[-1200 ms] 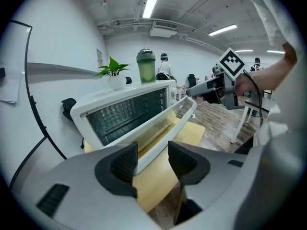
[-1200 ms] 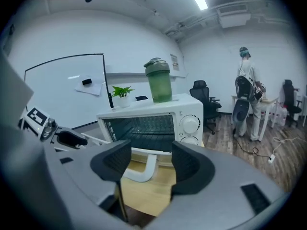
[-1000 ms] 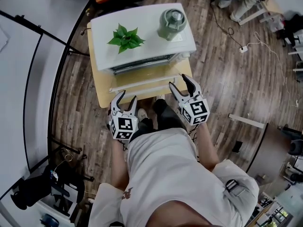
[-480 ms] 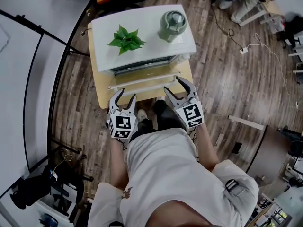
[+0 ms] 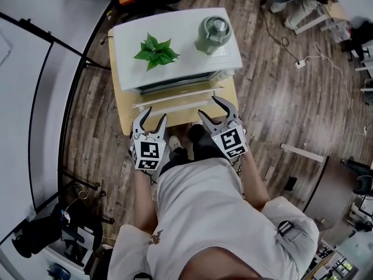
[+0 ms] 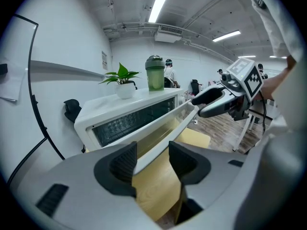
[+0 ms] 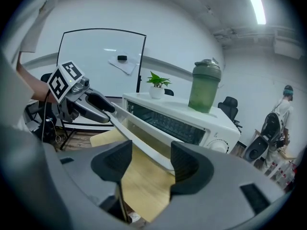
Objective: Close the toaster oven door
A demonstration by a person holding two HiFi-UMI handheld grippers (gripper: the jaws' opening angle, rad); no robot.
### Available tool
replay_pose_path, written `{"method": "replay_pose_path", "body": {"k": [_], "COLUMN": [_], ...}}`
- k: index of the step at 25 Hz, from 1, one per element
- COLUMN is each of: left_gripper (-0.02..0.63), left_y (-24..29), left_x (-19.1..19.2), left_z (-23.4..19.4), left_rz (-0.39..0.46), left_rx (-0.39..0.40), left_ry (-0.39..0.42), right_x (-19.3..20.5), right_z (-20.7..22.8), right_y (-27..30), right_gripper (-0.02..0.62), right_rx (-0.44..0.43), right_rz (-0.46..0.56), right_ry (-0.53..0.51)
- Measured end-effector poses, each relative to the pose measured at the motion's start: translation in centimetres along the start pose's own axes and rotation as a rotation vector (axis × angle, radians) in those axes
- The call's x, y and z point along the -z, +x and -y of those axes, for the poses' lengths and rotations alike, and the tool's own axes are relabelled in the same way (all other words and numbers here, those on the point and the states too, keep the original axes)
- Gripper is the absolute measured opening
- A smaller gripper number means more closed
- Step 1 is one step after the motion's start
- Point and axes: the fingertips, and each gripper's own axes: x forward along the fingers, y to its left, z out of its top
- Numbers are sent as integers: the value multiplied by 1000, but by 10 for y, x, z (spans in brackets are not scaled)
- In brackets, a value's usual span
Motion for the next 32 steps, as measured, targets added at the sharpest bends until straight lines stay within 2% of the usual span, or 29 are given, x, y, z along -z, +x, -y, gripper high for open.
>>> {"method": "replay_pose_path", "body": {"k": [32], "left_gripper": [209], "left_y": [13], "left_x": [-24], "left_z": [-25], "left_rz": [36], "left_rx": [1], "left_ry": [-14], "right_x": [-15], "right_z": [23], "right_y": [23], "right_gripper": [225], "right_rx": [30], "right_rz": [25], "right_ry": [-6]}}
